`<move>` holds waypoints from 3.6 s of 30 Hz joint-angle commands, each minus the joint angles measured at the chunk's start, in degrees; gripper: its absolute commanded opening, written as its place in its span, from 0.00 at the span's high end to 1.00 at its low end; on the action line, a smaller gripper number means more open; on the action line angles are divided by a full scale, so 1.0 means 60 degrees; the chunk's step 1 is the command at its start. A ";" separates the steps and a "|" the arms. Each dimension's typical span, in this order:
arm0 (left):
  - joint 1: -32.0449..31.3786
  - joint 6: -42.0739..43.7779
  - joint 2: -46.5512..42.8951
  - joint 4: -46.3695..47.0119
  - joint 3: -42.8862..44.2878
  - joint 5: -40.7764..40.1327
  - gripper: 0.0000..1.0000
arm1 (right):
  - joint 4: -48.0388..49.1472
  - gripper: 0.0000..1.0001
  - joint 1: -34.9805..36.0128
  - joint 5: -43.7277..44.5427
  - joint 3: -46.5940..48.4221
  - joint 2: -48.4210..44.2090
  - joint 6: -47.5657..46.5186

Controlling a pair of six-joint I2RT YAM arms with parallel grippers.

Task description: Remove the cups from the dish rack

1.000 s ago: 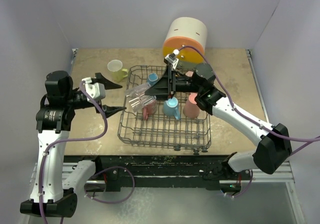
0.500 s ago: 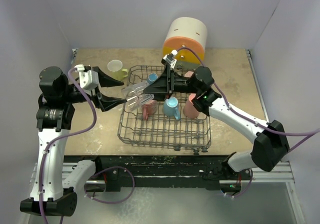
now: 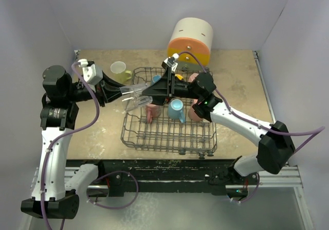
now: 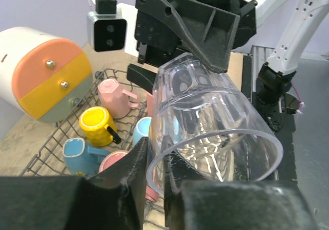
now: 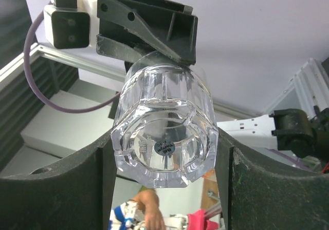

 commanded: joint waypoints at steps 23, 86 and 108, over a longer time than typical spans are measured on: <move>0.1547 0.4407 0.6238 -0.6669 0.5065 -0.9945 1.00 | -1.3515 0.00 -0.2299 0.4802 0.2906 -0.1569 -0.9112; 0.1982 0.2837 0.8573 -0.5655 0.8155 -0.8440 0.04 | -1.4852 0.07 -0.2369 1.0727 0.2578 0.1516 -1.0310; 0.2351 0.4567 0.4548 -0.4626 0.3020 -0.6335 0.01 | -1.5383 0.69 -0.2355 1.0501 0.2969 0.1119 -1.0434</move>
